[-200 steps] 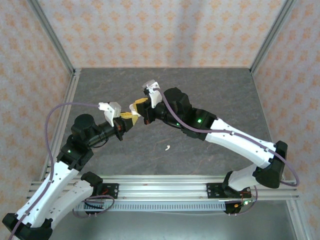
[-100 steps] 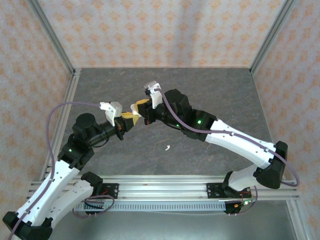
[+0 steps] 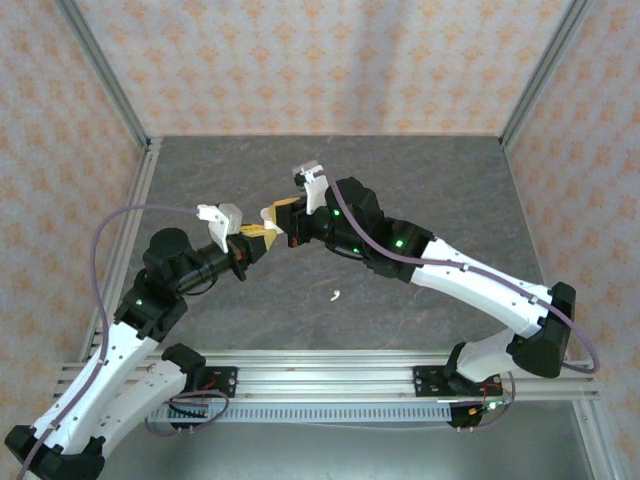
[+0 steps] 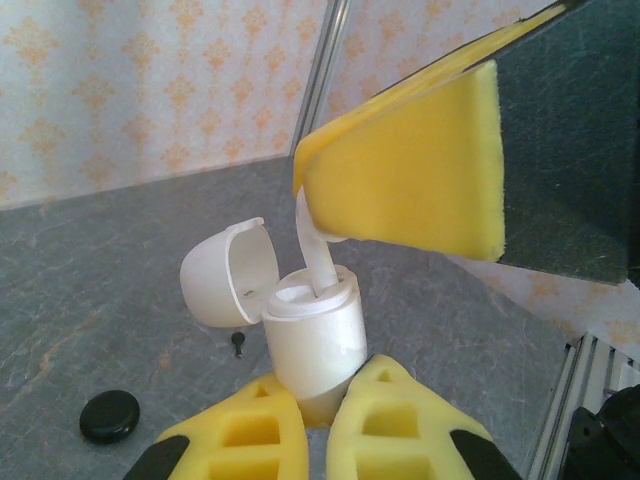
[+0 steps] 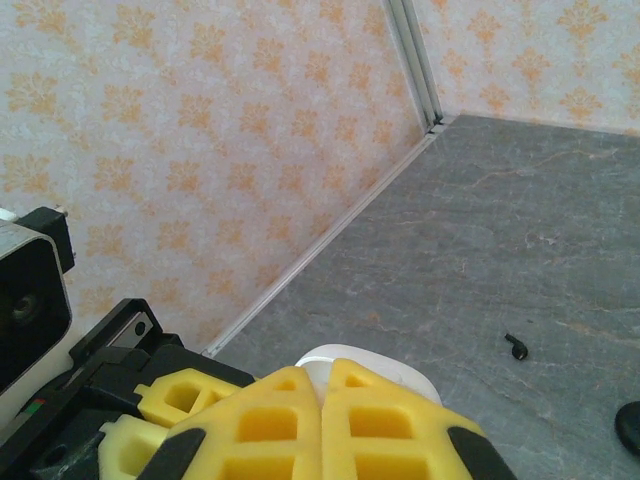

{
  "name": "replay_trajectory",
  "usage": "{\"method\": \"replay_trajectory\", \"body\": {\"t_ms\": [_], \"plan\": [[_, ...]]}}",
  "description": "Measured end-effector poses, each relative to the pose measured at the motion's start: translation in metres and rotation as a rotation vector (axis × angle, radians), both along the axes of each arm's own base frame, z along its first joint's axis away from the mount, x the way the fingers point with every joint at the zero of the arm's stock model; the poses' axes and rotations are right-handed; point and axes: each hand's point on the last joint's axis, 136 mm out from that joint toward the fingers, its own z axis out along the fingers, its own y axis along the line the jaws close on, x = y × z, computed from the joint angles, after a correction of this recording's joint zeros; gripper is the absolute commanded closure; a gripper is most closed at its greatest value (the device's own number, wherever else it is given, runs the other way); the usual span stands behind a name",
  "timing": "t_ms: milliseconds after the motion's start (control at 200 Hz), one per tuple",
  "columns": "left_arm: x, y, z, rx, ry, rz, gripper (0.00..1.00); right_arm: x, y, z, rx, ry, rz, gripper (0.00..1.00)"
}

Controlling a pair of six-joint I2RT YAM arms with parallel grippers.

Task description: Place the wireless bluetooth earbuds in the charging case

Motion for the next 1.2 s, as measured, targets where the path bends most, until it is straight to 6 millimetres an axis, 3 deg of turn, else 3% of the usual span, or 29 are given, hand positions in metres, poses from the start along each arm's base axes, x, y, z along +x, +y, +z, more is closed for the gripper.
{"method": "replay_trajectory", "body": {"t_ms": [1196], "plan": [[-0.007,0.007,0.013,-0.059,-0.111,0.025,1.00,-0.006,0.005,0.017,0.021,0.050,0.030,1.00]]}}
